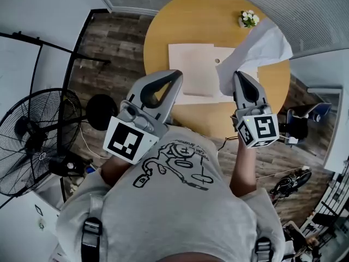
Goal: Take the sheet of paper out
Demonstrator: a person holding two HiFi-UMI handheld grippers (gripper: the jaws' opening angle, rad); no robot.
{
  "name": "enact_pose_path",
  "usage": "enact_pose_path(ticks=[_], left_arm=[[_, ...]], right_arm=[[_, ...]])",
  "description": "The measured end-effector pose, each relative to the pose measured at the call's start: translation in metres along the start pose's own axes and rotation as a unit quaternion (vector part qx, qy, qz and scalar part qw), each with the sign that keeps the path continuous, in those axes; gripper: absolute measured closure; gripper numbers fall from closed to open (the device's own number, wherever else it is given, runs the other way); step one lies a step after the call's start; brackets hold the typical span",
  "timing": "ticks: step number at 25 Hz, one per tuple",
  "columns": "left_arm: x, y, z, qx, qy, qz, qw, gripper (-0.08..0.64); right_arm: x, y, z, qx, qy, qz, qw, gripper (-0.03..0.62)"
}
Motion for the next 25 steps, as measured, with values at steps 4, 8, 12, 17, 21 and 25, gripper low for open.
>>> enact_pose_path(ticks=[4,8,12,17,21,25], left_arm=[[0.001,-0.001,0.0,-0.001,0.001,0.0,1.0,0.54],[0.001,-0.001,-0.001,-0.002,0.003,0.0,1.0,0.54],[0.001,-0.001,0.0,-0.002,0.005,0.0,1.0,0.54],[0.003,-0.001,-0.001,-0.003,0.006,0.0,1.0,0.54],[0.004,-0.001,-0.002,-0.003,0.007,0.002,1.0,0.54],[0.002,-0.002,0.003,-0.004,0.008,0.003,1.0,0.54]], right_arm=[[0.006,-0.014,-0.006,0.01,-0.005,0.013,1.0,0.583],[0.011,-0.026,-0.012,0.017,-0.007,0.025,1.0,0.583],[0.018,-0.037,-0.015,0.024,-0.006,0.036,0.999,0.583],[0.026,-0.05,-0.023,0.031,-0.004,0.049,0.998,0.583],[0.031,-0.058,-0.028,0.036,-0.006,0.057,0.998,0.583],[0.041,-0.066,-0.029,0.04,-0.005,0.065,0.997,0.583]])
Point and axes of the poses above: the fingertips, and each gripper's own axes: x backward along the fingers, z to its right, y out of its underside, the point moved 3 cm from there along x, backward along the fingers, and after that the axes turned 3 degrees about y, right-handed, at the moved point
